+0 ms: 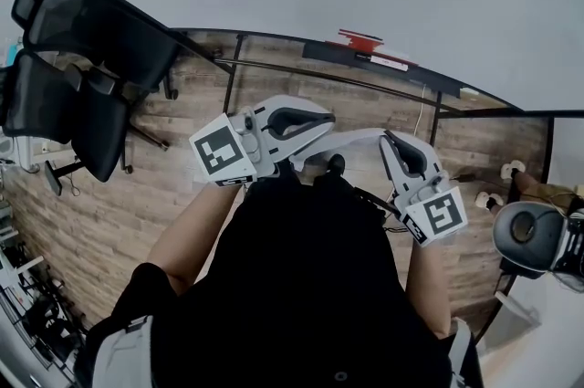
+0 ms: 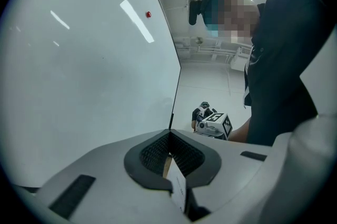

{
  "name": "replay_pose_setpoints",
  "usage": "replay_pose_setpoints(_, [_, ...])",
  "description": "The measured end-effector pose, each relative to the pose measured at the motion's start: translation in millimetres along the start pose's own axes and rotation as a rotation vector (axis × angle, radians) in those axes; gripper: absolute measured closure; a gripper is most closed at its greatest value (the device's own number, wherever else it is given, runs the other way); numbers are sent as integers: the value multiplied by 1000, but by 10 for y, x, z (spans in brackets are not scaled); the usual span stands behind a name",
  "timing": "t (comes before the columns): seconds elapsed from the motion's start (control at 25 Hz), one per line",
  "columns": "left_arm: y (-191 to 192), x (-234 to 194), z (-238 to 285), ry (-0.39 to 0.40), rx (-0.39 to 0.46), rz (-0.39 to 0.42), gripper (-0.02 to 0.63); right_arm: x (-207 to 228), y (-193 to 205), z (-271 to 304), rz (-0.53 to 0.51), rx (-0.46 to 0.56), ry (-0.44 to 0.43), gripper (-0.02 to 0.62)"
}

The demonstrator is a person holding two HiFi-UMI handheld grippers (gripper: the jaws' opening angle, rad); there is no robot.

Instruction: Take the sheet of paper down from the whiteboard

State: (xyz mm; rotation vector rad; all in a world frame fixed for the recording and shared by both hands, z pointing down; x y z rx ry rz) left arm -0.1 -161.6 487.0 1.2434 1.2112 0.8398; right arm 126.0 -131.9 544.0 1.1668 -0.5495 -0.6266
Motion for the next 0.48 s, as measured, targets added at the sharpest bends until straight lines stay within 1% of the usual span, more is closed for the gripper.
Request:
replay_pose_setpoints(0.2, [2,-9,-8,-25,-13,16,594,33,30,-12,-1,-10,27,571])
replay_pose_setpoints(0.32, [2,-53,-28,-49,-6,16,594,15,40,-3,5,-14,23,571])
replay_pose_setpoints(0.48, [75,-122,-43,-58,-6,13,594,-5,63,4,3,-18,15,571])
Point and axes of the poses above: the fingertips, and each gripper's own axes: z forward along the fingers, x to its right, y out of its underside, the point moved 2 cm from there along -z, backward along the fingers
